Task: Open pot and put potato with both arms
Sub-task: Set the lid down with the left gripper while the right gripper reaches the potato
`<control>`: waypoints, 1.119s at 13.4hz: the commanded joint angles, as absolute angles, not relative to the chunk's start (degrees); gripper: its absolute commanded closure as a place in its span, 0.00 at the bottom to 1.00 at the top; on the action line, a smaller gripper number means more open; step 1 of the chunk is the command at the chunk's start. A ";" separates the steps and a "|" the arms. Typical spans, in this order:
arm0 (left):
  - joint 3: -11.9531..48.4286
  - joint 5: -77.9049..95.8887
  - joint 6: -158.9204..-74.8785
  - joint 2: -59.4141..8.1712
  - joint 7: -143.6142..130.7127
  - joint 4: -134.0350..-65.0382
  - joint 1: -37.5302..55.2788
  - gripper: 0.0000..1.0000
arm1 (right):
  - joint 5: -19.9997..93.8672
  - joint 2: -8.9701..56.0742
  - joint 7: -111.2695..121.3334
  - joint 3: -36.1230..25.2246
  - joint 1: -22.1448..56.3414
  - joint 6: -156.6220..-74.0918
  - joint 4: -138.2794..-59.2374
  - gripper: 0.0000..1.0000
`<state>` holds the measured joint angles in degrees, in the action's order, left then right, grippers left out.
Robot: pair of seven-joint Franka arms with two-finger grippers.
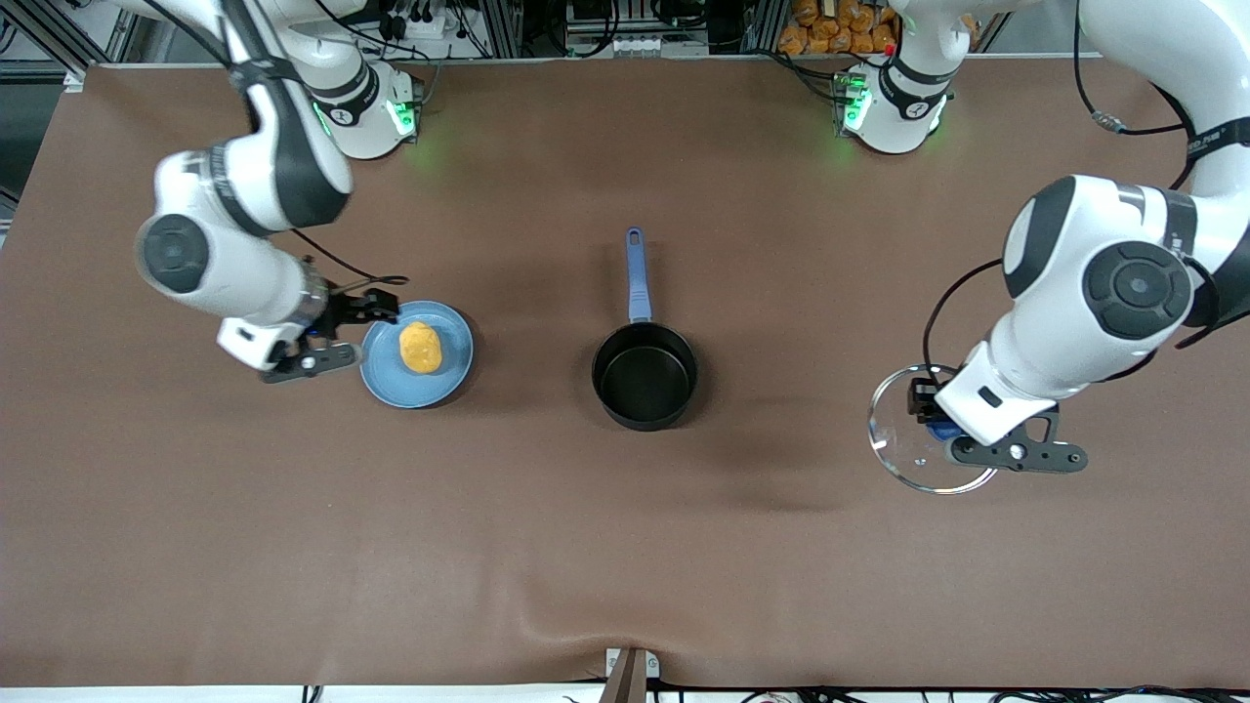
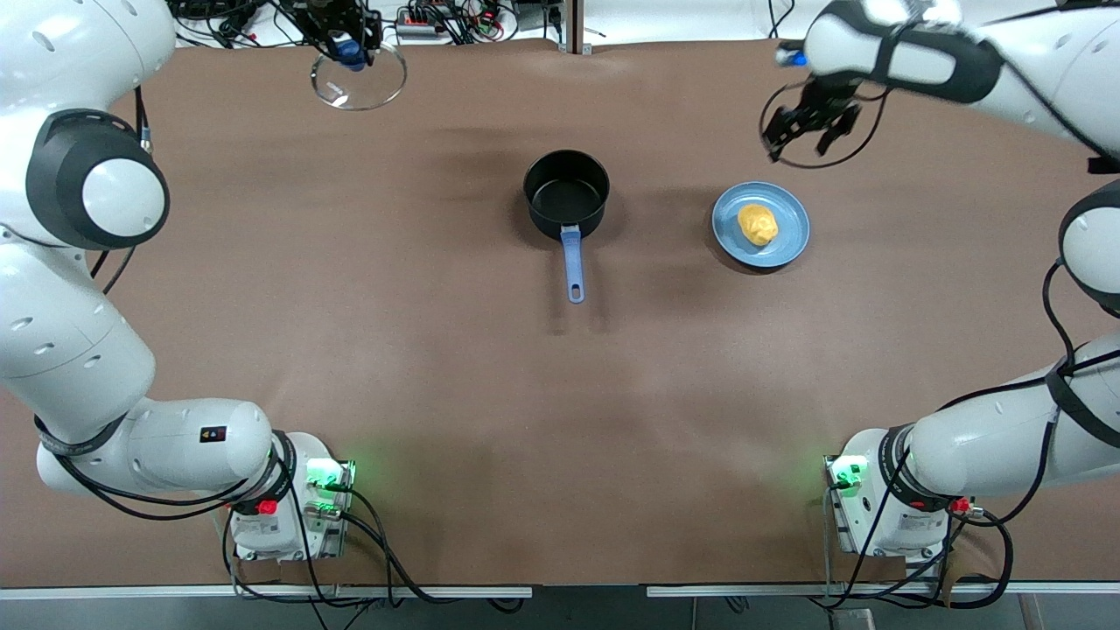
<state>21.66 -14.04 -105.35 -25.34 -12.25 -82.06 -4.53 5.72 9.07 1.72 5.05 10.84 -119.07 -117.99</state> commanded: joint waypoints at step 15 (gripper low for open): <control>21.97 -14.15 -123.83 -26.10 -6.24 -97.29 -12.39 1.00 | -3.16 20.57 9.58 4.22 13.54 -145.46 -128.31 0.00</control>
<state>21.60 -14.04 -122.31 -26.21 -6.87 -96.73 -12.06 -1.51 20.93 6.45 3.74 14.87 -142.16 -126.13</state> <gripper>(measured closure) 0.388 0.000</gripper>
